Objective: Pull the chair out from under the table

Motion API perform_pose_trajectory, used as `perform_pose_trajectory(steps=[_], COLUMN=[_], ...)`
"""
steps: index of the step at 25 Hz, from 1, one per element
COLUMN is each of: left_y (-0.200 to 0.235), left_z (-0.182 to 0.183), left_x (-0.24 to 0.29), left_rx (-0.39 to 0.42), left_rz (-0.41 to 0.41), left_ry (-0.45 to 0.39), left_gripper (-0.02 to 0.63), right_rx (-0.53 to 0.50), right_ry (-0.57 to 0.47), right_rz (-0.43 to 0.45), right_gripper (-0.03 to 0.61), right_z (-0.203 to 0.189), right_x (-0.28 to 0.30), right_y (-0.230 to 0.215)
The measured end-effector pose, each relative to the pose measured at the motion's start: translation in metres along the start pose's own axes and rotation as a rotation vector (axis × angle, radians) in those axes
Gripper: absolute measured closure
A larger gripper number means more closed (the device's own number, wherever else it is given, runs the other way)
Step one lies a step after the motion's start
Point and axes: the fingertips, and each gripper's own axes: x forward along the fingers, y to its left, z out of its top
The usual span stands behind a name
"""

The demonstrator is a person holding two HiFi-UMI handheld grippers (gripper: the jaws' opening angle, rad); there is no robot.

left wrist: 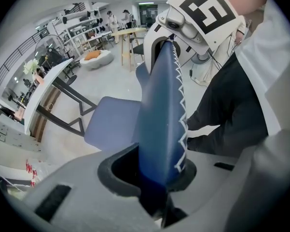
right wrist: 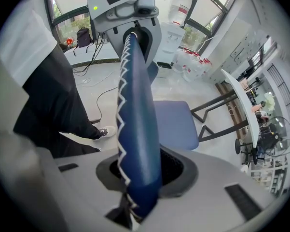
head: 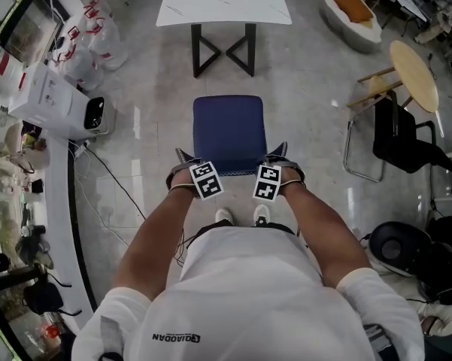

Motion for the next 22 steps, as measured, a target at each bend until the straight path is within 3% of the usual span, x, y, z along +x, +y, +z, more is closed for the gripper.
perform_pose_trajectory(steps=[22], left_y=[-0.021], left_z=[-0.003], left_x=[0.004], left_rx=[-0.004], left_rz=[0.003], left_ry=[-0.012], left_gripper=[0.508], right_rx=[-0.057], right_ry=[-0.016], right_rz=[-0.006], right_gripper=[0.463], right_z=[-0.004], right_x=[0.000], right_y=[0.020])
